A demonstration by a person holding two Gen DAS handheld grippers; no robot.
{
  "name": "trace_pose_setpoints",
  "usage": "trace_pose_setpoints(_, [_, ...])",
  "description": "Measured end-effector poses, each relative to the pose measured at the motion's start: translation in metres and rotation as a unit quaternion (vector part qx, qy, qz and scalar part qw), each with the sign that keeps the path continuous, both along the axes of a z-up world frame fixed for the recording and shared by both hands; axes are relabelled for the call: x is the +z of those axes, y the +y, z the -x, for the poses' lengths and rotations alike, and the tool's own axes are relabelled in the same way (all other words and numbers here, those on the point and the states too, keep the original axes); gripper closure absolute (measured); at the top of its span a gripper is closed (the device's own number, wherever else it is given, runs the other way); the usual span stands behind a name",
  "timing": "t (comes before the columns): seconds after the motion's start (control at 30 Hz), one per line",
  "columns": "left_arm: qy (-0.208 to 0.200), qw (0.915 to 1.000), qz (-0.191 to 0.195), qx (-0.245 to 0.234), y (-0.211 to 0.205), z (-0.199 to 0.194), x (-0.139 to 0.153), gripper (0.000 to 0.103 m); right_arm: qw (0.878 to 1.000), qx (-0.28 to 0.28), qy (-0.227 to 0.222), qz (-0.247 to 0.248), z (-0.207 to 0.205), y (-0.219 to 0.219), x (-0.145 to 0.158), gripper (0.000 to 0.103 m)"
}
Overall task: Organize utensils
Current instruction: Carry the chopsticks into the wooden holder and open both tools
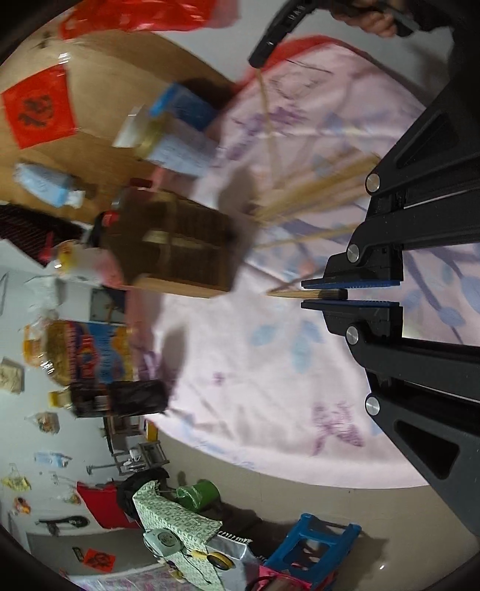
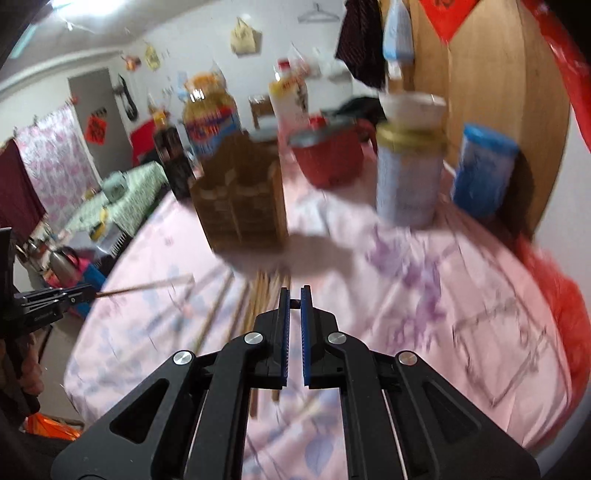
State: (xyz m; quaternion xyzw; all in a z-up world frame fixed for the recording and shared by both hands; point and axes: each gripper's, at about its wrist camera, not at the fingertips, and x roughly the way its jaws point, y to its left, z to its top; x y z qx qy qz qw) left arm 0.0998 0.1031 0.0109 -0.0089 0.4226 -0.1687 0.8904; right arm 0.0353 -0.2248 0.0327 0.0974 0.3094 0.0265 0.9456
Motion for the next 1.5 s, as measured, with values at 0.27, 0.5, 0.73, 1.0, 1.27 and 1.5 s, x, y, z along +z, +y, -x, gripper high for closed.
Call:
trace_pose_setpoints(0.27, [-0.040, 0.9991, 0.013, 0.002, -0.039, -0.025, 0.062, 0.098, 0.998, 0.048, -0.034, 0.007, -0.030, -0.009, 0.030, 0.096])
trace_pose_setpoints(0.5, [-0.058, 0.9979, 0.022, -0.017, -0.067, -0.053, 0.098, 0.098, 0.995, 0.079, -0.052, -0.021, -0.050, -0.016, 0.051, 0.097])
trace_pose_setpoints(0.73, [-0.118, 0.9927, 0.013, -0.018, -0.089, -0.102, 0.152, 0.098, 0.989, 0.099, -0.093, -0.049, -0.102, -0.014, 0.104, 0.097])
trace_pose_setpoints(1.0, [-0.134, 0.9907, 0.020, 0.011, -0.108, -0.181, 0.168, 0.098, 0.986, 0.092, -0.130, -0.039, -0.173, 0.006, 0.142, 0.097])
trace_pose_setpoints(1.27, [-0.077, 0.9954, 0.012, 0.055, -0.098, -0.207, 0.103, 0.054, 0.994, 0.082, -0.055, -0.041, -0.205, 0.007, 0.087, 0.081])
trace_pose_setpoints(1.5, [-0.057, 0.9947, 0.014, 0.084, -0.063, -0.186, 0.079, 0.049, 0.996, 0.051, -0.066, -0.037, -0.170, -0.011, 0.079, 0.060])
